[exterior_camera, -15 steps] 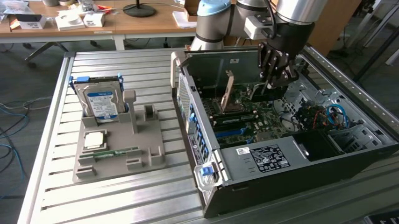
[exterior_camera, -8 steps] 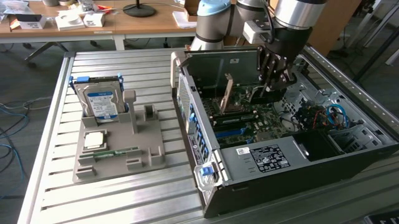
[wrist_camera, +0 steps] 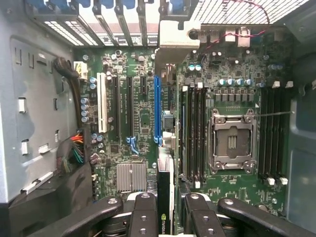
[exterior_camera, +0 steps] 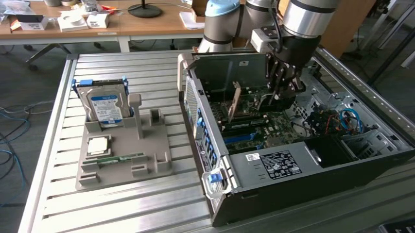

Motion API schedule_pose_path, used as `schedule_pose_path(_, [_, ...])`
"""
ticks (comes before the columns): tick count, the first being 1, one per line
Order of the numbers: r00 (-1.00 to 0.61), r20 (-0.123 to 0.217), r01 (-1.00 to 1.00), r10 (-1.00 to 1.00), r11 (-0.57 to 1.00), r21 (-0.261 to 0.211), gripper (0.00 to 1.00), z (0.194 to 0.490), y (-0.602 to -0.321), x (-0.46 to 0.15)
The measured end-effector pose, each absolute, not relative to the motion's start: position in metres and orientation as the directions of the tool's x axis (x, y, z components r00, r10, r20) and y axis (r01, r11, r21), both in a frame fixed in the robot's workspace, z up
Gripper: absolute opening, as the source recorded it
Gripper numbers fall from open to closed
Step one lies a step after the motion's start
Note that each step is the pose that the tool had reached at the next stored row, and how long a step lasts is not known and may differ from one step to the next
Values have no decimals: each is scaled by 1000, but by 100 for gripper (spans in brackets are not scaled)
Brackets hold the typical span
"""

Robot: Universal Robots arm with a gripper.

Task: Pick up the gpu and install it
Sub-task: 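Insert the gpu into the slot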

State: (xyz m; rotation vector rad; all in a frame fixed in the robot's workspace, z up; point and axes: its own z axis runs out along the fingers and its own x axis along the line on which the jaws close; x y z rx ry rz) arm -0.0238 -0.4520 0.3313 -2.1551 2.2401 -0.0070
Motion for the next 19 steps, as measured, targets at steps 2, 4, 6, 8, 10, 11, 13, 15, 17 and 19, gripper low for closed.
schedule_pose_path(2, [-38, -21, -999, -999, 39, -26, 26, 330, -452, -24])
schedule_pose_path(4, [-38, -21, -999, -999, 39, -26, 26, 330, -453, -24])
schedule_pose_path(6, [-38, -21, -999, -999, 38, -26, 26, 329, -455, -24])
schedule_pose_path(8, [-37, -21, -999, -999, 38, -26, 26, 329, -457, -24])
schedule_pose_path(10, [-37, -21, -999, -999, 38, -26, 26, 329, -457, -25])
schedule_pose_path(11, [-37, -21, -999, -999, 38, -26, 26, 329, -457, -24])
schedule_pose_path(13, [-37, -21, -999, -999, 38, -26, 26, 327, -458, -25])
schedule_pose_path(15, [-37, -21, -999, -999, 38, -26, 26, 325, -458, -25])
schedule_pose_path(17, [-37, -21, -999, -999, 38, -26, 26, 322, -458, -25])
schedule_pose_path(19, [-37, -21, -999, -999, 38, -26, 26, 319, -458, -26])
